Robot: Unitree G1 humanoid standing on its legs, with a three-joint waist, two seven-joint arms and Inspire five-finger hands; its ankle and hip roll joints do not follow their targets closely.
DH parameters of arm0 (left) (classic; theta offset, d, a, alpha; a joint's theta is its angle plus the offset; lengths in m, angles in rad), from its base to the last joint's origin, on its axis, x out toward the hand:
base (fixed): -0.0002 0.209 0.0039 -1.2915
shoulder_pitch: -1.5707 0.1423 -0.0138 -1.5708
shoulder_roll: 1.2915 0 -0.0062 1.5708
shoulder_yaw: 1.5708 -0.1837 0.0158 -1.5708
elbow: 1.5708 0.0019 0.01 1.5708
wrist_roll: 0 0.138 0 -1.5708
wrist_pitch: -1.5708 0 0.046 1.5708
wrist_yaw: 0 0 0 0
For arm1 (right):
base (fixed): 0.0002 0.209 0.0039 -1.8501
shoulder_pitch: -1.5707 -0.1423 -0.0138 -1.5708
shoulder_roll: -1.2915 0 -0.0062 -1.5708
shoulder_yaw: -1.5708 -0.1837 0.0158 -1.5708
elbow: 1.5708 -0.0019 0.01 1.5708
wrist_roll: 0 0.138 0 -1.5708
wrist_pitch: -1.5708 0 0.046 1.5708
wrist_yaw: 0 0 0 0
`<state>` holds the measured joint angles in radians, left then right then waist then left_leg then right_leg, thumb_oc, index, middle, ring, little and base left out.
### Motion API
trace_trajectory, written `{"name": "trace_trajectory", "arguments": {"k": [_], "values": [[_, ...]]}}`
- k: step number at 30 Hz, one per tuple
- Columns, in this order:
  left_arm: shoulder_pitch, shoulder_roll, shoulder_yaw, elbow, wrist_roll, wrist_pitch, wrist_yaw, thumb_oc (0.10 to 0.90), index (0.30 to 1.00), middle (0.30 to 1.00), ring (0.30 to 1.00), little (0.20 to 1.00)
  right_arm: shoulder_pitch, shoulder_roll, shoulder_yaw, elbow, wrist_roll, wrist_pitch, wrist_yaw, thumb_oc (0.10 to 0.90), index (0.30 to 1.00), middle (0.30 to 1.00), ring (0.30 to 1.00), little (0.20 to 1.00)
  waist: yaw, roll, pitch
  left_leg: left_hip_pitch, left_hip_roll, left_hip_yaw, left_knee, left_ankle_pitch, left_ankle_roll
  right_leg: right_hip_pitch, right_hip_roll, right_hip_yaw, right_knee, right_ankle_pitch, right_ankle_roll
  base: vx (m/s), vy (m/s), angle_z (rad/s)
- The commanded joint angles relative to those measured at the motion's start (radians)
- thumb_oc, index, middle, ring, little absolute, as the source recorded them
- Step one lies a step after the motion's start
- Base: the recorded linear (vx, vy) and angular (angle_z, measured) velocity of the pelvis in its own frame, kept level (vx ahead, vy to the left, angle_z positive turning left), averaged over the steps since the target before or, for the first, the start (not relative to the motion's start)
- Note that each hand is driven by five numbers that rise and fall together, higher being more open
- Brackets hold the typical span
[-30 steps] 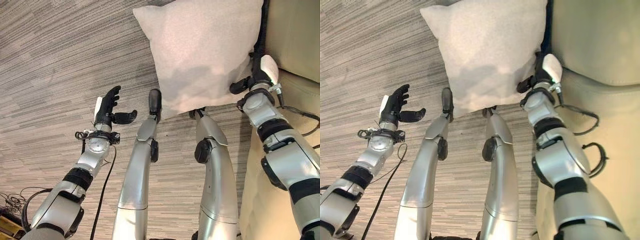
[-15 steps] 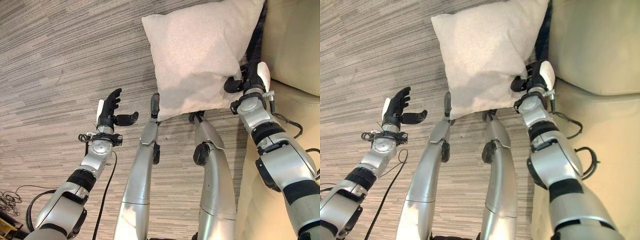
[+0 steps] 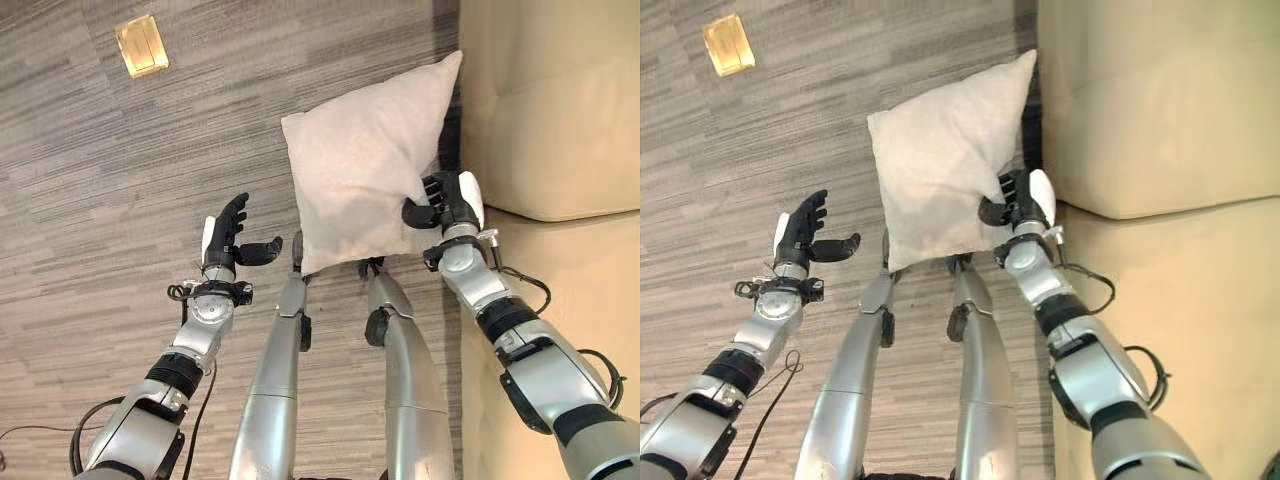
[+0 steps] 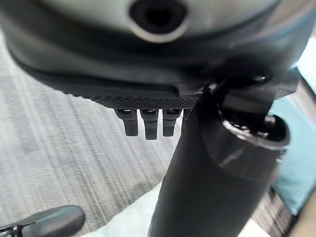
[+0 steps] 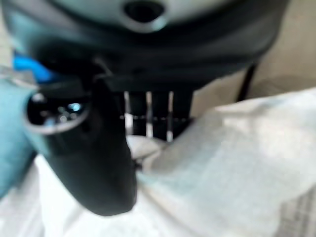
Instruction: Pick up all the scattered cushions and arrange them neatly on the sofa.
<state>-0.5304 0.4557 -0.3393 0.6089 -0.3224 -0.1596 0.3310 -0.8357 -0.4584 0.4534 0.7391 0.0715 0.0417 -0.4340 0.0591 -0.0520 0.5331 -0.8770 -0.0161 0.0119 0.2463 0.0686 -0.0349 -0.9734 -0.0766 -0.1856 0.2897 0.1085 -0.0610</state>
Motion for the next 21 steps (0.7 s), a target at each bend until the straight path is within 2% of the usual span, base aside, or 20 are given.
{"name": "trace_trajectory", "arguments": {"k": [1, 4, 5, 8, 9, 10, 12, 13, 14, 16, 17, 18, 20, 21], "values": [[0.172, 0.017, 0.053, -0.035, 0.088, -0.011, 0.005, 0.800, 0.900, 0.900, 0.900, 0.900, 0.128, 0.013, -0.096, -0.164, -0.116, -0.101, -0.059, 0.400, 0.300, 0.300, 0.300, 0.300, -0.041, -0.025, -0.111, 0.120, 0.014, -0.004, -0.149, 0.016, -0.027, 0.102, -0.007, 0.037, 0.017, -0.089, 0.152, 0.00, 0.043, -0.06], [0.235, -0.004, 0.078, -0.059, 0.105, 0.000, -0.002, 0.800, 0.900, 0.900, 0.900, 0.900, 0.289, 0.024, -0.149, -0.284, -0.175, -0.103, -0.042, 0.400, 0.300, 0.300, 0.300, 0.300, -0.062, -0.035, -0.148, 0.256, 0.015, 0.003, -0.196, 0.009, -0.027, 0.241, -0.005, 0.032, -0.033, -0.088, 0.155, 0.02, 0.059, -0.08], [0.235, -0.004, 0.078, -0.059, 0.105, 0.000, -0.002, 0.800, 0.900, 0.900, 0.900, 0.900, 0.289, 0.024, -0.149, -0.284, -0.175, -0.103, -0.042, 0.400, 0.300, 0.300, 0.300, 0.300, -0.062, -0.035, -0.148, 0.257, 0.015, 0.003, -0.197, 0.009, -0.027, 0.242, -0.005, 0.032, -0.034, -0.088, 0.155, 0.01, 0.048, -0.02], [0.289, -0.030, 0.094, -0.079, 0.099, 0.003, -0.016, 0.800, 0.900, 0.900, 0.900, 0.900, 0.374, 0.023, -0.173, -0.356, -0.224, -0.105, -0.028, 0.400, 0.300, 0.300, 0.300, 0.300, -0.072, -0.039, -0.181, 0.348, 0.015, 0.011, -0.223, -0.001, -0.026, 0.342, -0.004, 0.029, -0.083, -0.079, 0.160, 0.03, 0.059, -0.05], [0.330, -0.047, 0.102, -0.102, 0.097, 0.001, -0.023, 0.800, 0.900, 0.900, 0.900, 0.900, 0.417, 0.008, -0.193, -0.416, -0.269, -0.108, -0.022, 0.400, 0.300, 0.300, 0.300, 0.300, -0.079, -0.044, -0.207, 0.416, 0.013, 0.018, -0.251, -0.006, -0.024, 0.420, 0.001, 0.030, -0.123, -0.075, 0.167, 0.05, 0.070, 0.01], [0.331, -0.047, 0.102, -0.103, 0.097, 0.001, -0.023, 0.800, 0.900, 0.900, 0.900, 0.900, 0.419, 0.007, -0.194, -0.418, -0.269, -0.107, -0.022, 0.400, 0.300, 0.300, 0.300, 0.300, -0.079, -0.044, -0.205, 0.421, 0.014, 0.018, -0.253, -0.006, -0.024, 0.425, 0.001, 0.030, -0.126, -0.074, 0.167, 0.08, 0.099, -0.10], [0.396, -0.068, 0.116, -0.135, 0.087, 0.006, -0.045, 0.800, 0.900, 0.900, 0.900, 0.900, 0.467, -0.026, -0.234, -0.499, -0.319, -0.110, -0.011, 0.400, 0.300, 0.300, 0.300, 0.300, -0.086, -0.045, -0.248, 0.509, 0.015, 0.026, -0.291, -0.011, -0.019, 0.511, 0.003, 0.030, -0.157, -0.075, 0.175, 0.08, 0.074, -0.23], [0.396, -0.068, 0.116, -0.136, 0.087, 0.007, -0.045, 0.800, 0.900, 0.900, 0.900, 0.900, 0.469, -0.026, -0.235, -0.501, -0.319, -0.109, -0.010, 0.400, 0.300, 0.300, 0.300, 0.300, -0.086, -0.045, -0.248, 0.508, 0.015, 0.026, -0.293, -0.007, -0.019, 0.511, 0.003, 0.029, -0.162, -0.069, 0.175, 0.09, 0.069, -0.19], [0.441, -0.082, 0.131, -0.154, 0.063, 0.007, -0.060, 0.800, 0.900, 0.900, 0.900, 0.900, 0.491, -0.055, -0.263, -0.557, -0.338, -0.116, 0.003, 0.400, 0.300, 0.300, 0.300, 0.300, -0.092, -0.046, -0.281, 0.567, 0.020, 0.036, -0.312, -0.017, -0.016, 0.572, 0.007, 0.034, -0.178, -0.078, 0.180, 0.10, 0.073, -0.17], [0.475, -0.099, 0.138, -0.161, 0.033, 0.008, -0.072, 0.800, 0.900, 0.900, 0.900, 0.900, 0.507, -0.088, -0.293, -0.588, -0.357, -0.117, 0.006, 0.400, 0.300, 0.300, 0.300, 0.300, -0.102, -0.053, -0.314, 0.617, 0.023, 0.041, -0.325, -0.026, -0.014, 0.628, 0.012, 0.042, -0.202, -0.080, 0.183, 0.10, 0.064, -0.07], [0.475, -0.099, 0.138, -0.161, 0.032, 0.009, -0.072, 0.800, 0.900, 0.900, 0.900, 0.900, 0.507, -0.088, -0.294, -0.589, -0.357, -0.117, 0.006, 0.400, 0.300, 0.300, 0.300, 0.300, -0.102, -0.053, -0.314, 0.616, 0.022, 0.041, -0.327, -0.022, -0.013, 0.628, 0.012, 0.042, -0.206, -0.075, 0.183, 0.08, 0.059, -0.07], [0.503, -0.116, 0.143, -0.165, 0.003, 0.014, -0.090, 0.800, 0.900, 0.900, 0.900, 0.900, 0.516, -0.110, -0.317, -0.620, -0.361, -0.120, 0.012, 0.400, 0.300, 0.300, 0.300, 0.300, -0.111, -0.057, -0.349, 0.647, 0.021, 0.049, -0.332, -0.029, -0.010, 0.665, 0.017, 0.048, -0.223, -0.076, 0.185, 0.05, 0.042, -0.01], [0.519, -0.123, 0.145, -0.167, -0.019, 0.015, -0.101, 0.800, 0.900, 0.900, 0.900, 0.900, 0.521, -0.125, -0.331, -0.638, -0.361, -0.117, 0.019, 0.400, 0.300, 0.300, 0.300, 0.300, -0.113, -0.060, -0.363, 0.669, 0.024, 0.054, -0.334, -0.037, -0.009, 0.692, 0.019, 0.051, -0.240, -0.074, 0.187, 0.09, 0.055, -0.04], [0.535, -0.136, 0.144, -0.164, -0.049, 0.020, -0.117, 0.800, 0.900, 0.900, 0.900, 0.900, 0.514, -0.143, -0.351, -0.654, -0.353, -0.120, 0.019, 0.400, 0.300, 0.300, 0.300, 0.300, -0.121, -0.063, -0.396, 0.698, 0.025, 0.063, -0.334, -0.048, -0.006, 0.729, 0.023, 0.061, -0.262, -0.072, 0.190, 0.09, 0.052, -0.10]]}}
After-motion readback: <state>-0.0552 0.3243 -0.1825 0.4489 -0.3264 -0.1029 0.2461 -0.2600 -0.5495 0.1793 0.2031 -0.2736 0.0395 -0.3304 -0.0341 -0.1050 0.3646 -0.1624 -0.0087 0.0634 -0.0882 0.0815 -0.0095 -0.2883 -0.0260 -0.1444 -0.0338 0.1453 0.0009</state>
